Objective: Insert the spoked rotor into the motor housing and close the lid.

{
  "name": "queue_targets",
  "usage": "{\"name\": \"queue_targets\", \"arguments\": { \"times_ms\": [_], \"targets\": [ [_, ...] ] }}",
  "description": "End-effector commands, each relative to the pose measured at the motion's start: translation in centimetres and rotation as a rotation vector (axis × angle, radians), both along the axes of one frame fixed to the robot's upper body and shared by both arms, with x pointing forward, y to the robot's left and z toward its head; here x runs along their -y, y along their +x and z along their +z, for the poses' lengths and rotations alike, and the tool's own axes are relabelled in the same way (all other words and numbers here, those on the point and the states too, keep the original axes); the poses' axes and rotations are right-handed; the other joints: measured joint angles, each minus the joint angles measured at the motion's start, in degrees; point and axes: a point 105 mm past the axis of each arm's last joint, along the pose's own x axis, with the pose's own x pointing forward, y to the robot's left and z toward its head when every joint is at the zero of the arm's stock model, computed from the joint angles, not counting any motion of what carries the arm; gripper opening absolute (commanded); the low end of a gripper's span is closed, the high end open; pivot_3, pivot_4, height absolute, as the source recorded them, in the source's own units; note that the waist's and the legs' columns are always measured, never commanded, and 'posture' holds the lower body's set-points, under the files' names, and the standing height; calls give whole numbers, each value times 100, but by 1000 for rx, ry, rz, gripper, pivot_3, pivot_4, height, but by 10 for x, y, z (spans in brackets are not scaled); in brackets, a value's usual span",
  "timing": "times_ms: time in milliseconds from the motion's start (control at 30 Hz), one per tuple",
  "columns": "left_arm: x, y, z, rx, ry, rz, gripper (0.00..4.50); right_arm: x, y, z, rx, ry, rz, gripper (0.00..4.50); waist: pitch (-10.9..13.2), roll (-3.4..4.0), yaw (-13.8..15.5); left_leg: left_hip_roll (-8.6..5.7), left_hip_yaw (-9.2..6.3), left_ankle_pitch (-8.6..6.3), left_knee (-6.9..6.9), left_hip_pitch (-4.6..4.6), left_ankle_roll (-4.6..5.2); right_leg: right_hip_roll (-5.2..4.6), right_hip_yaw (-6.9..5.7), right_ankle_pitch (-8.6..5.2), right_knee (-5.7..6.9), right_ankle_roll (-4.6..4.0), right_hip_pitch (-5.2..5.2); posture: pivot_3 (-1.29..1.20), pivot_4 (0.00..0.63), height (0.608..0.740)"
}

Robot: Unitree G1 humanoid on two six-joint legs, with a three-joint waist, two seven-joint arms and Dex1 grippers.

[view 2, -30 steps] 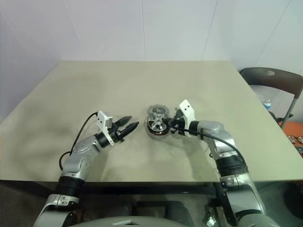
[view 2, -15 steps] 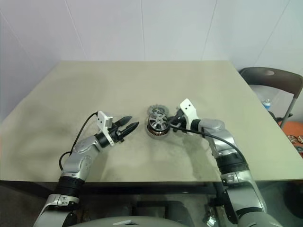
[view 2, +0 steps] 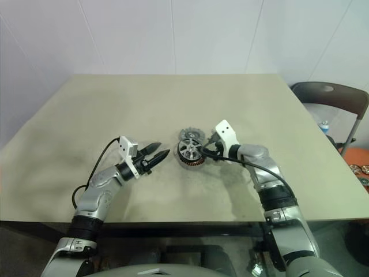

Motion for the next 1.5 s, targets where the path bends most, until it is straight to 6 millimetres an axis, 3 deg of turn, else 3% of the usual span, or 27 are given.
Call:
{"name": "queue_targets", "arguments": {
  "times_ms": [33, 200, 233, 300, 533, 1067, 1500],
  "targets": [
    [2, 0, 8, 43, 0, -7, 2694, -16, -4, 8, 25, 3, 60, 3185, 0, 0, -8, 0, 0, 0, 0, 1, 0, 0, 0, 0, 0, 0, 0, 0, 0, 740],
    [2, 1, 8, 43, 2, -5, 2694, -22, -8, 4, 14, 1, 88, 3185, 0, 0, -10, 1, 0, 0, 0, 1, 0, 1, 0, 0, 0, 0, 0, 0, 0, 740],
    [2, 1, 8, 44, 2, -5, 2694, -24, -9, 5, 15, 9, 93, 3016, 0, 0, -11, 1, 0, 0, 0, 1, 0, 0, 0, 0, 0, 0, 0, 0, 0, 740],
    [2, 2, 8, 45, 2, -4, 2694, -28, -11, 9, 23, 26, 110, 2607, 0, 0, -12, 1, 0, 0, 0, 1, 0, 0, 0, 0, 0, 0, 0, 0, 0, 740],
    [2, 2, 9, 50, 1, 0, 2694, -32, -14, 11, 34, 28, 130, 282, 0, 0, -6, 1, 0, 0, -1, 0, 0, 0, 0, 0, 1, 0, -1, 0, 0, 740],
    [2, 2, 9, 50, 3, 3, 2694, -15, -5, 7, 14, -44, 80, 282, 0, 0, 6, -1, 0, 0, -1, -1, 0, -2, 0, -1, -1, -1, -1, 0, 0, 740],
    [6, 0, 7, 47, -4, -1, 2694, -12, -8, 25, -31, -136, 132, 282, 0, 0, 10, 0, -1, 0, -1, -3, 0, -7, -1, -1, -2, -2, -4, 0, 0, 740]
  ]
}}
